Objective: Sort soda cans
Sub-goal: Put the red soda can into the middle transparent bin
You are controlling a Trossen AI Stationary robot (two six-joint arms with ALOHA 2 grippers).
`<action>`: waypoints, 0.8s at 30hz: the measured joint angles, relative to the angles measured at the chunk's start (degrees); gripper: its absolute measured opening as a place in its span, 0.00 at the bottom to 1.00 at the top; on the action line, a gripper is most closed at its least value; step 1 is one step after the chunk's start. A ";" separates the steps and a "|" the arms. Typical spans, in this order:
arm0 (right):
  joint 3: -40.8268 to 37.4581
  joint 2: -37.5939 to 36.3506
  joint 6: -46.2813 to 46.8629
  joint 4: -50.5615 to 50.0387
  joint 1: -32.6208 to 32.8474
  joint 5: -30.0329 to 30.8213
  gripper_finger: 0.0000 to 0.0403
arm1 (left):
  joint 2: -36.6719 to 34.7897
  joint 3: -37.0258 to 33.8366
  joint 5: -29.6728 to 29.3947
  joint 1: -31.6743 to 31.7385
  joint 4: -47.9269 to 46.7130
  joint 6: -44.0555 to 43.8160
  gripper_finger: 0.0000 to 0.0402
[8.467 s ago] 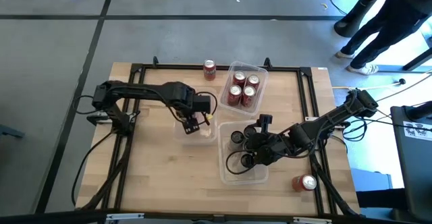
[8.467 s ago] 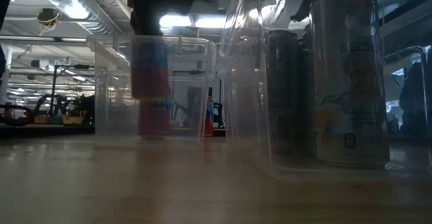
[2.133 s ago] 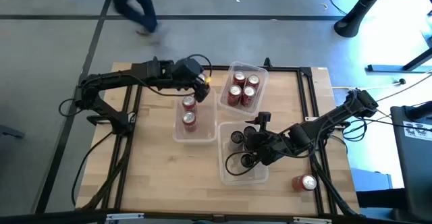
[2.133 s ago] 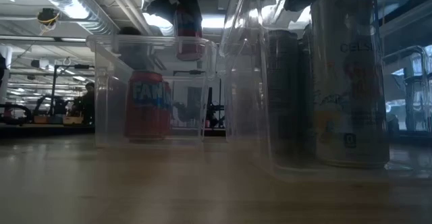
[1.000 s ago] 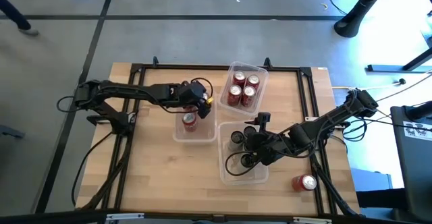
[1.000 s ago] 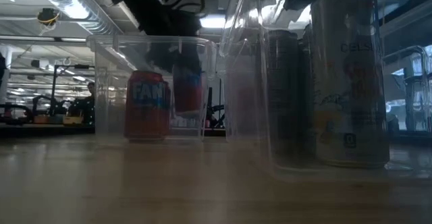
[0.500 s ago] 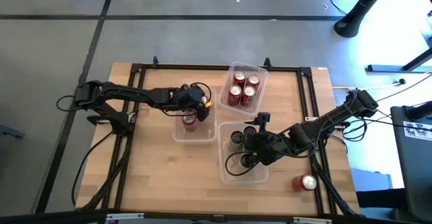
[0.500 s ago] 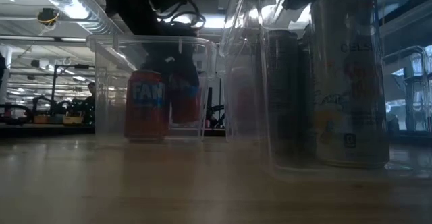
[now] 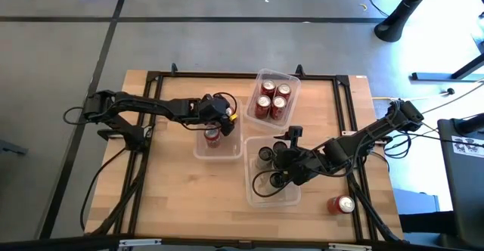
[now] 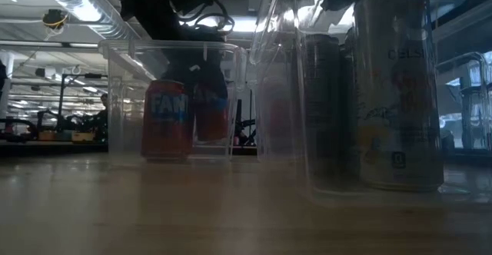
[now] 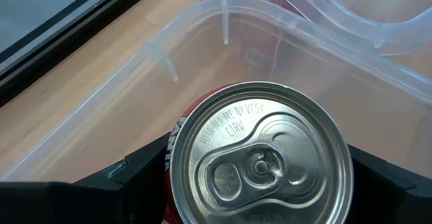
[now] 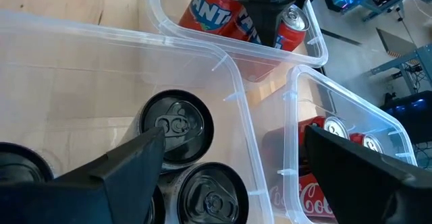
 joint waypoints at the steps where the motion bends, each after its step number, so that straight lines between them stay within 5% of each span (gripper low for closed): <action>1: 0.00 0.00 0.00 0.00 0.00 0.00 0.87 | 0.00 0.00 0.02 0.00 0.00 -0.04 0.76; 24: 0.00 0.00 0.35 -0.04 0.00 -0.11 0.87 | 0.07 0.00 0.16 0.92 0.15 -0.58 0.91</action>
